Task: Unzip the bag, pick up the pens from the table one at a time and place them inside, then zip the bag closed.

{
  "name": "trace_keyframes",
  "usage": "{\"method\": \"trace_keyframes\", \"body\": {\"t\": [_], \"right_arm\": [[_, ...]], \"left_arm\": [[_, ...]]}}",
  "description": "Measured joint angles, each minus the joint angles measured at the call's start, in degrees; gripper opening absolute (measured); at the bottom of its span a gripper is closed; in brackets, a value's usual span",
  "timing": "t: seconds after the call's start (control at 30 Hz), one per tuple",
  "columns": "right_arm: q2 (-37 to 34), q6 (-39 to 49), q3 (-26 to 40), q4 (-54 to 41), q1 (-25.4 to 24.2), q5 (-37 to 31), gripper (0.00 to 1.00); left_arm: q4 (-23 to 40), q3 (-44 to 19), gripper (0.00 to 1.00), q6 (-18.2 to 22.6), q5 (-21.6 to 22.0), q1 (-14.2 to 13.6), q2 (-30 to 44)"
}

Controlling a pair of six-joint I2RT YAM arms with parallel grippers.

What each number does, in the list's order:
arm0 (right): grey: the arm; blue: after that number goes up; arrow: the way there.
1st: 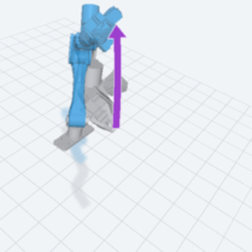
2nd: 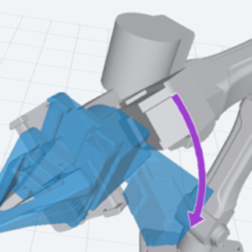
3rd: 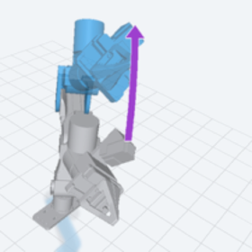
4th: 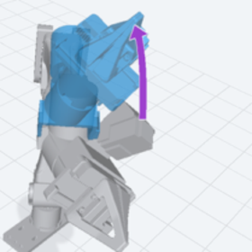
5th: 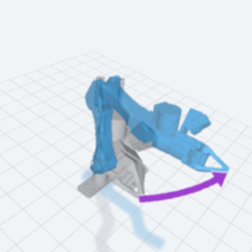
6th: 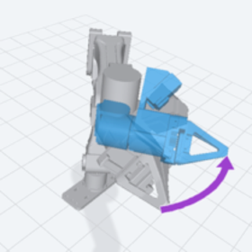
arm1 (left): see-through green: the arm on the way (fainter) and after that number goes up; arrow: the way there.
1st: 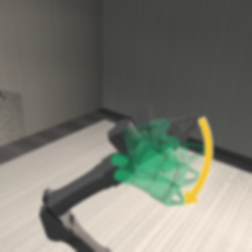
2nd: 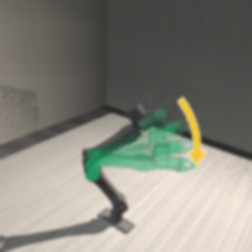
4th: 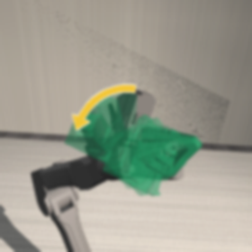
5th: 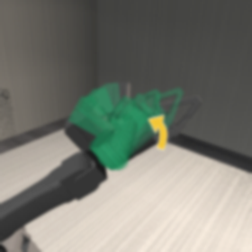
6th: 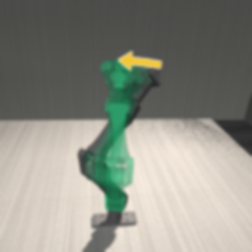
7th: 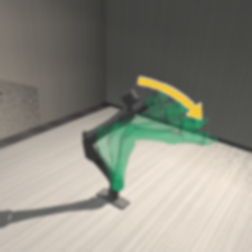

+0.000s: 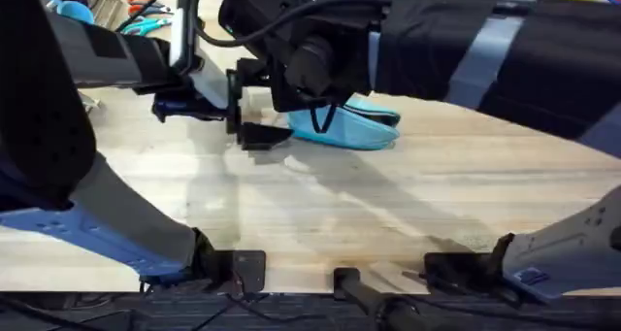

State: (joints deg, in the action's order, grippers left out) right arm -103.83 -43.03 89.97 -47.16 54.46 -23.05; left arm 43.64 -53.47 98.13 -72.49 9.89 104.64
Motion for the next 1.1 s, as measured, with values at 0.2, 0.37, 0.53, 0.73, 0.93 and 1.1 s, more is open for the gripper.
{"method": "trace_keyframes", "body": {"t": [0.2, 0.37, 0.53, 0.73, 0.93, 1.1], "right_arm": [[0.00, 0.00, 0.00, 0.02, 0.00, 0.00, 0.031], [-0.01, 0.00, 0.00, 0.02, 0.00, 0.00, 0.031], [0.00, 0.02, 0.00, 0.02, 0.00, -0.02, 0.031], [0.00, 0.07, 0.00, 0.26, -0.28, -0.07, 0.031], [0.00, 0.12, 0.02, 0.24, -0.95, -0.02, 0.031], [0.00, 0.24, 0.33, -1.00, -1.52, 0.22, 0.031]], "left_arm": [[-9.18, -0.02, 0.993, -10.18, -2.29, -3.80, 0.00], [-11.67, -0.01, 0.813, -14.92, -3.64, -4.46, -0.01], [-11.74, 0.00, 0.481, -16.83, -4.17, -4.46, 0.00], [-11.57, 0.09, 0.064, -17.82, -4.37, -4.76, 0.00], [-11.59, 0.09, 0.045, -18.03, -4.33, -4.79, -0.01], [-11.72, 0.11, 0.045, -18.02, -4.34, -4.83, -0.02]]}}
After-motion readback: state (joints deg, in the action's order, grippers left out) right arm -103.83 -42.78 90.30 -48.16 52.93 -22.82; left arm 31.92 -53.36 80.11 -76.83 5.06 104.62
